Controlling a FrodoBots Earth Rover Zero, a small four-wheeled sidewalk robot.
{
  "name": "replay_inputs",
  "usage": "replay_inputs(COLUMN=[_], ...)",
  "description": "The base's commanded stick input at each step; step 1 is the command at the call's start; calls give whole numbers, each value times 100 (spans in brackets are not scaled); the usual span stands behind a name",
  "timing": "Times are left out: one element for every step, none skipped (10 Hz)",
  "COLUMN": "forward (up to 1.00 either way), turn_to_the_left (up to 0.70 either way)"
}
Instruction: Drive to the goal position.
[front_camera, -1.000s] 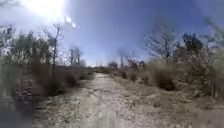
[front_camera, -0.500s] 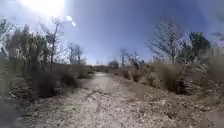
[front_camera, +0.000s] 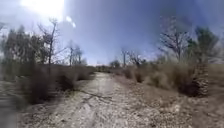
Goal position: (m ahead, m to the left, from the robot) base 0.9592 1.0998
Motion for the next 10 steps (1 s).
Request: replay_inputs(forward=[70,70,70,70,70,70,70,70,70,70], turn_to_the_left=[23,19,3,3,4,4,3,1,-2,-6])
